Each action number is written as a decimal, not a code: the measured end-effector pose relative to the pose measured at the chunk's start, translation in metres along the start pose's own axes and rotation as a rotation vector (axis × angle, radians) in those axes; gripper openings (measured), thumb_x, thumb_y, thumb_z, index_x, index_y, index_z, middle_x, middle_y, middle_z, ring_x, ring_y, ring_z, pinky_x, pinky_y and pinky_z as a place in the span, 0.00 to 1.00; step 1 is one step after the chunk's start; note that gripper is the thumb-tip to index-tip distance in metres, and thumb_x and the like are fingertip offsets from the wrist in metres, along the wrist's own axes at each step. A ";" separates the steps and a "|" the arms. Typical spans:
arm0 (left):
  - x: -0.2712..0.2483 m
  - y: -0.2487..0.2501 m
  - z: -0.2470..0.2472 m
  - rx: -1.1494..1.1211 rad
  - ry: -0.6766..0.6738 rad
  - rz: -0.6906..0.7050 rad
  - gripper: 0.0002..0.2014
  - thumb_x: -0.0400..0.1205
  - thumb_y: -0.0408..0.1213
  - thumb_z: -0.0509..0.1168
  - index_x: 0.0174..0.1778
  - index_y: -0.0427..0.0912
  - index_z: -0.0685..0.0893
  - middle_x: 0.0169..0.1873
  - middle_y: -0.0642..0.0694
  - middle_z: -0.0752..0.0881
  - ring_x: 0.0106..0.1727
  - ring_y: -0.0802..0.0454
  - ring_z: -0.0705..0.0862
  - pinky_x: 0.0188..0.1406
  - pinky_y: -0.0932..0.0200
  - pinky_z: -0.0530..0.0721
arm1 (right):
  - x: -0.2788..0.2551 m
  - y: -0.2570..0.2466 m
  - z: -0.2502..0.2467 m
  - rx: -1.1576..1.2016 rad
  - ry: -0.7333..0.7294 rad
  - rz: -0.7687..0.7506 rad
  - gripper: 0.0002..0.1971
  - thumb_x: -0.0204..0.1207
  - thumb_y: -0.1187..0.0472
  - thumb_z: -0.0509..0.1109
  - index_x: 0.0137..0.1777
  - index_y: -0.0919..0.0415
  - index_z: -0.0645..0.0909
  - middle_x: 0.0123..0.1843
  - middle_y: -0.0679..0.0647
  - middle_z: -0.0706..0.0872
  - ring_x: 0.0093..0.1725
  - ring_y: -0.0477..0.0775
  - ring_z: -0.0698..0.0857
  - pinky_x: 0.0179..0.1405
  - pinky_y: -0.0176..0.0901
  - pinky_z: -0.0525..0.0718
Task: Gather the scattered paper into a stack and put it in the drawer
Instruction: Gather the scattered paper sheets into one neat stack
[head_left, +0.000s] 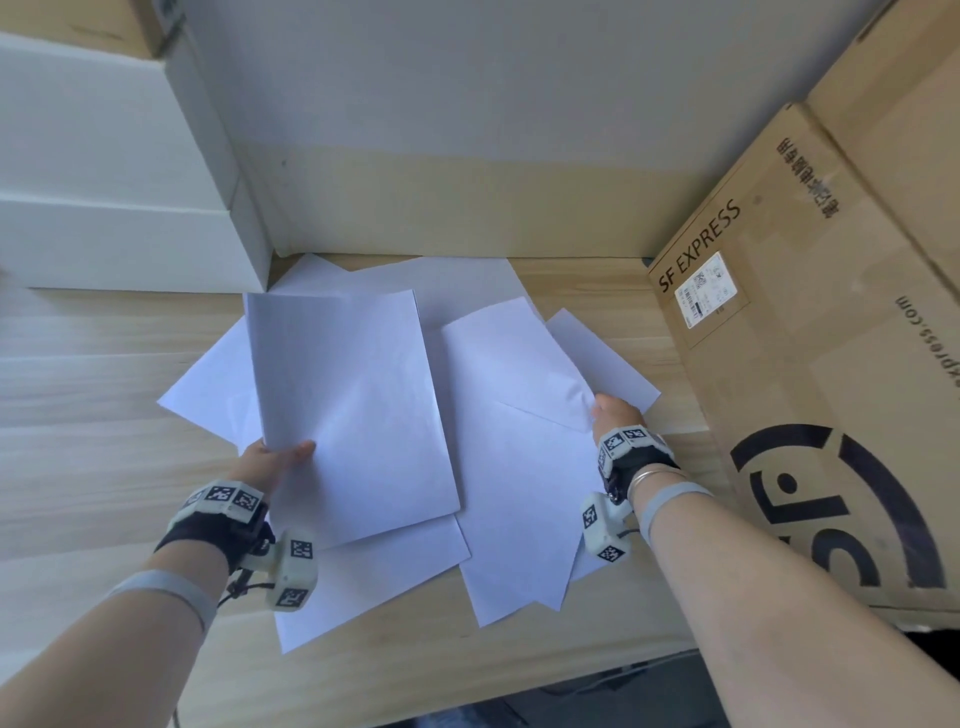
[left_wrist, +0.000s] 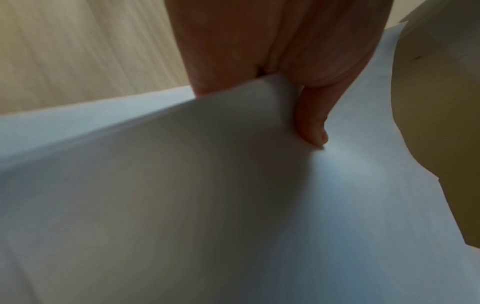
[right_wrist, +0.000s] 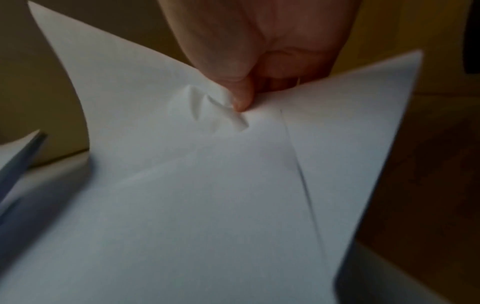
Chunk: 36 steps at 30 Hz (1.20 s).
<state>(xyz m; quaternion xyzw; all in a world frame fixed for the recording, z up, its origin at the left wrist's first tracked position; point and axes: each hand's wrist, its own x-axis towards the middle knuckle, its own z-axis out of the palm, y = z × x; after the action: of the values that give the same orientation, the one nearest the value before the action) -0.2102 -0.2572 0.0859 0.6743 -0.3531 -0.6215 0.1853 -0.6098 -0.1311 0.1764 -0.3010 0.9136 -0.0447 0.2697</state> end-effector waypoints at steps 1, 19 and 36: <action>-0.001 0.000 0.001 0.006 0.004 -0.003 0.24 0.74 0.35 0.73 0.64 0.30 0.79 0.60 0.27 0.83 0.61 0.27 0.82 0.65 0.31 0.78 | 0.000 -0.003 -0.001 -0.052 -0.027 0.006 0.25 0.85 0.48 0.49 0.31 0.65 0.65 0.31 0.58 0.71 0.44 0.60 0.75 0.46 0.44 0.69; -0.008 0.005 0.003 -0.025 -0.021 -0.033 0.23 0.76 0.34 0.71 0.65 0.28 0.78 0.54 0.30 0.83 0.54 0.35 0.82 0.65 0.33 0.77 | -0.006 -0.012 0.012 0.178 -0.154 -0.176 0.18 0.79 0.64 0.65 0.68 0.61 0.78 0.66 0.59 0.84 0.63 0.61 0.83 0.60 0.43 0.78; -0.018 0.012 0.002 -0.003 -0.022 -0.048 0.23 0.76 0.33 0.71 0.65 0.28 0.78 0.57 0.27 0.83 0.60 0.27 0.82 0.65 0.31 0.76 | -0.002 0.019 -0.011 0.142 -0.164 -0.020 0.12 0.75 0.62 0.66 0.57 0.59 0.84 0.51 0.58 0.87 0.55 0.59 0.86 0.53 0.42 0.80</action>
<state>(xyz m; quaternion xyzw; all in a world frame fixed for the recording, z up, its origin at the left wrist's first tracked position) -0.2142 -0.2523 0.1064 0.6755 -0.3381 -0.6336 0.1673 -0.6245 -0.1150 0.1821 -0.2929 0.8800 -0.0872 0.3637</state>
